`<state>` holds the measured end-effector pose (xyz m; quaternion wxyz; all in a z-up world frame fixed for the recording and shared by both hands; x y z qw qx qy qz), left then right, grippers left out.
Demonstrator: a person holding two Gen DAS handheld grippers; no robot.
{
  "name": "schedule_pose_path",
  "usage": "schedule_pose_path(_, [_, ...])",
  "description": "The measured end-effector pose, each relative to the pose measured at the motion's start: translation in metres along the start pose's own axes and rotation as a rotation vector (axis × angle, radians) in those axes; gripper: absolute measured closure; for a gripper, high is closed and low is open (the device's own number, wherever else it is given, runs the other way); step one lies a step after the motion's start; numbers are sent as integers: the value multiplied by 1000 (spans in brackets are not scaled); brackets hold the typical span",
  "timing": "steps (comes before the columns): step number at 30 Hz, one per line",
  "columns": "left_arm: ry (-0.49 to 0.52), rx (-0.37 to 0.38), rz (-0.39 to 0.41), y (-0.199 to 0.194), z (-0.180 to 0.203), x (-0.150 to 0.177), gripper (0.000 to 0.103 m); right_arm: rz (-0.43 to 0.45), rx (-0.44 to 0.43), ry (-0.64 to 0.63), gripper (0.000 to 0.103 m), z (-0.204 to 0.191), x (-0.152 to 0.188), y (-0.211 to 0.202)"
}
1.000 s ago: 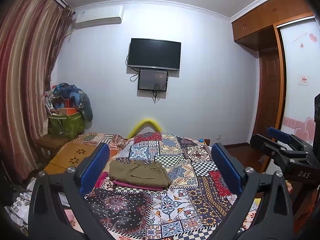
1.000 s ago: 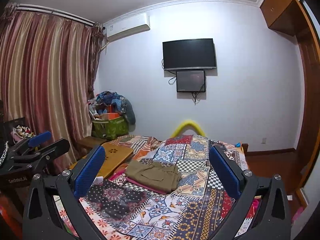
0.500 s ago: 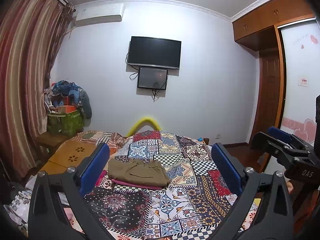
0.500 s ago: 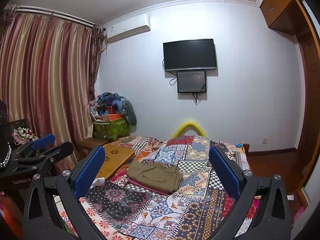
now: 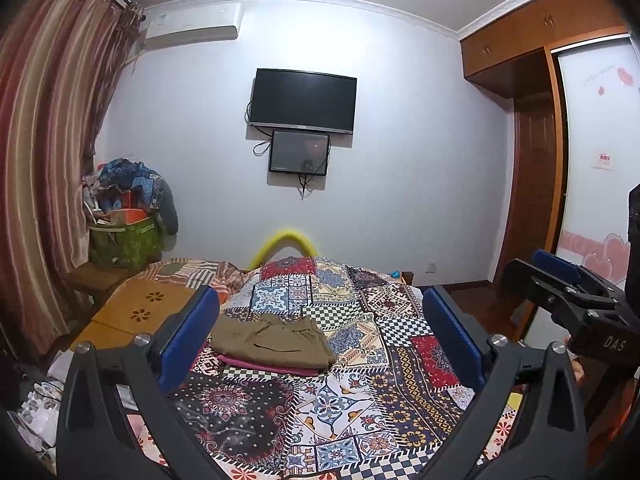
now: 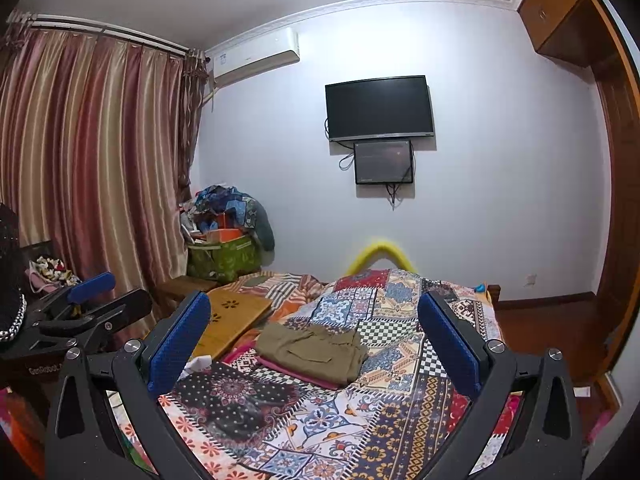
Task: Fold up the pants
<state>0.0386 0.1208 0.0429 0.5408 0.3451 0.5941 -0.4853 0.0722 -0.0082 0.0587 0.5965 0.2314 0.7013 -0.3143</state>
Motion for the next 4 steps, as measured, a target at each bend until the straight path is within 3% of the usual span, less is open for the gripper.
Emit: schedule_pose_path(4, [7, 7, -2, 0, 1, 1, 0, 0, 2, 9, 0, 1, 0, 2])
Point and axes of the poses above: each gripper's, at about its wrist camera, not at the fingertips, and y roughly the way its jaws point, z to its right, x to its underside, the point moved 9 cm from there along y, roughly the way its jaws point, and after that the axes turned 6 degrees about -x, right-handed, at the moved point
